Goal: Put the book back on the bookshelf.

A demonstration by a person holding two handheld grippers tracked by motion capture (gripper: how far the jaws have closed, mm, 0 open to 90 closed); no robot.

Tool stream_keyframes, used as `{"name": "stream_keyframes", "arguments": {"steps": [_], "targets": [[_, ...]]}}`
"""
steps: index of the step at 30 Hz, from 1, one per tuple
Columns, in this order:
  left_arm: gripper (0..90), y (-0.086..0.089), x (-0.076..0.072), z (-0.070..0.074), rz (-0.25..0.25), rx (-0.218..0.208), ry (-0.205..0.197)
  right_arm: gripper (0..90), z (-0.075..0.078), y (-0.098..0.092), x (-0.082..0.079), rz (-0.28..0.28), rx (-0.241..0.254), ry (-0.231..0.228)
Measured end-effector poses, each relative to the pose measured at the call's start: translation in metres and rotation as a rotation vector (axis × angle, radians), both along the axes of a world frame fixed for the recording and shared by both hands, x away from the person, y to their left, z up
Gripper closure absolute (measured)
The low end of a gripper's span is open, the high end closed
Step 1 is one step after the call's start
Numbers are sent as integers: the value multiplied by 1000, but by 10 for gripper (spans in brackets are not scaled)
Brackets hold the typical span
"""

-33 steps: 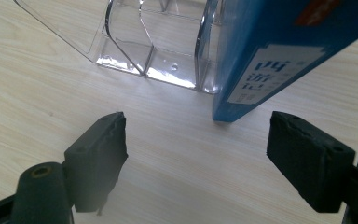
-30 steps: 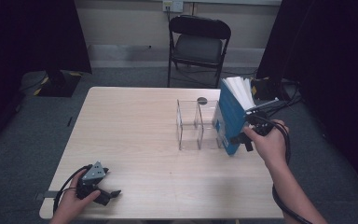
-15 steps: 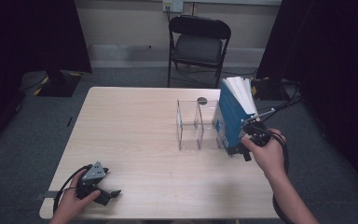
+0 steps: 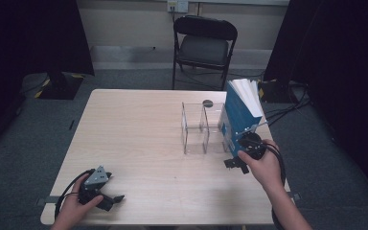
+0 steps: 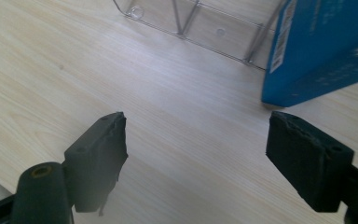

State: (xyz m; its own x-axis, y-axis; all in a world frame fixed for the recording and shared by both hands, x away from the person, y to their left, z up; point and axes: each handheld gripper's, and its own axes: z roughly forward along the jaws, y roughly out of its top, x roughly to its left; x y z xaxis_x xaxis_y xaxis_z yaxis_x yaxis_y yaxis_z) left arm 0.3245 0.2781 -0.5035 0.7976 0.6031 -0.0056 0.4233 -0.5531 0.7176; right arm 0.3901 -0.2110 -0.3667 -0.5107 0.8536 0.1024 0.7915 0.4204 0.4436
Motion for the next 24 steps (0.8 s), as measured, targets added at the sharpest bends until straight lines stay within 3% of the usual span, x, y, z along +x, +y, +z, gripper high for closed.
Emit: {"name": "stream_keyframes", "arguments": {"steps": [24], "targets": [[0,0,0,0,-1,2,1,197,-38,39,-2,90,53,22]]}}
